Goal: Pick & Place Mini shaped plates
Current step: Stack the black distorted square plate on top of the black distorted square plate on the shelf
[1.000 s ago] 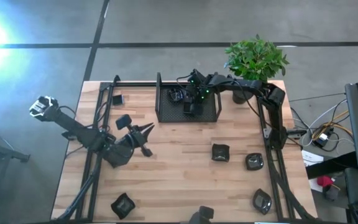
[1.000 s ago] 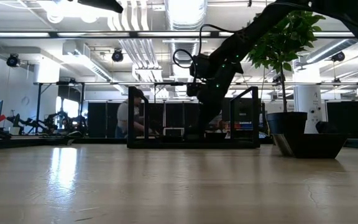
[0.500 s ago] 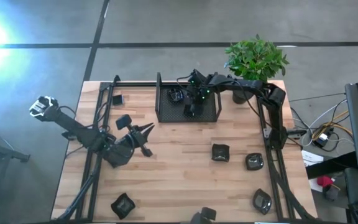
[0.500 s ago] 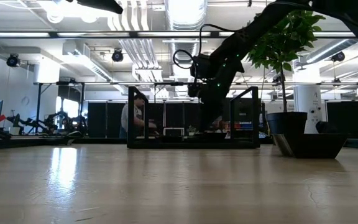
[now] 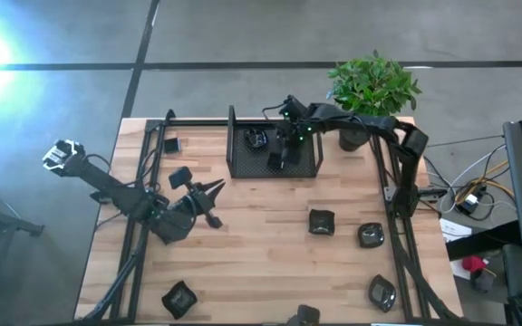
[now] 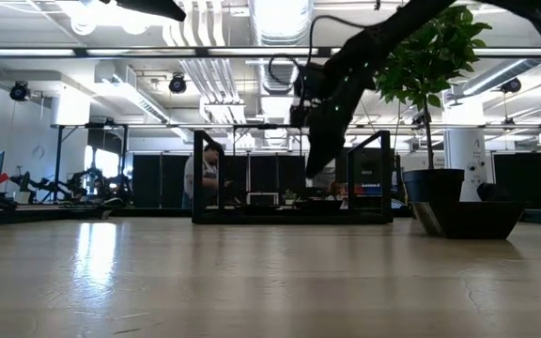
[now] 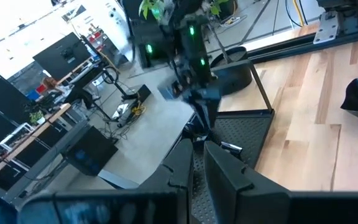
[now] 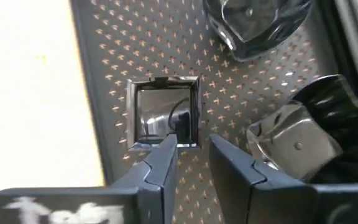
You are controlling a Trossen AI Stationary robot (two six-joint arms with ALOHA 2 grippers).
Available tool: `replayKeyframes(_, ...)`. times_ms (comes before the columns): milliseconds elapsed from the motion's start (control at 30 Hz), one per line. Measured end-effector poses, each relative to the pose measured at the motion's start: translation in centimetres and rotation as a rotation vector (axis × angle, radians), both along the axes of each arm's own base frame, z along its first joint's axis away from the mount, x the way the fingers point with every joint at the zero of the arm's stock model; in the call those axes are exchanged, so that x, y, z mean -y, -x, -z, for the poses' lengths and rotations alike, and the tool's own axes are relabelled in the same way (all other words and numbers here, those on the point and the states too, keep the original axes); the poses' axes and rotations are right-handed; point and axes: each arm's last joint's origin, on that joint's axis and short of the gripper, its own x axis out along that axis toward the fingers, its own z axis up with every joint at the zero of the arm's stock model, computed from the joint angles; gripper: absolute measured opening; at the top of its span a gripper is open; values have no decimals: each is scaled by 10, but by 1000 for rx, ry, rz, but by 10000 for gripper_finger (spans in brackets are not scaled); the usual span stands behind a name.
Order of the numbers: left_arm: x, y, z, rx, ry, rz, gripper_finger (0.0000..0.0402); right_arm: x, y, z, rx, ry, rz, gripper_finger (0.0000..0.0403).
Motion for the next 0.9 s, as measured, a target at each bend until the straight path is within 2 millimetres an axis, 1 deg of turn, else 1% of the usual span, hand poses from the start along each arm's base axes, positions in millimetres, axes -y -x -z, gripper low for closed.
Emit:
replayKeyframes(100, 0, 1, 3, -24, 27, 37, 37, -9, 3, -21, 50, 31, -16, 68)
replayKeyframes(200, 2, 1, 7, -71, 70, 114, 37, -24, 3, -41, 95, 70, -70, 54)
replayKeyframes(400, 6, 4, 12, -191, 202, 286, 37, -68, 4, -73, 178, 137, -214, 31)
replayKeyframes(533, 6, 10, 20, -305, 300, 344, 37, -101, 6, -91, 232, 179, -330, 21)
replayKeyframes(733, 8, 18, 29, -436, 435, 400, 37, -138, 8, -109, 295, 203, -445, 11)
replayKeyframes(900, 14, 21, 36, -523, 543, 492, 37, -158, 6, -110, 305, 196, -504, 11)
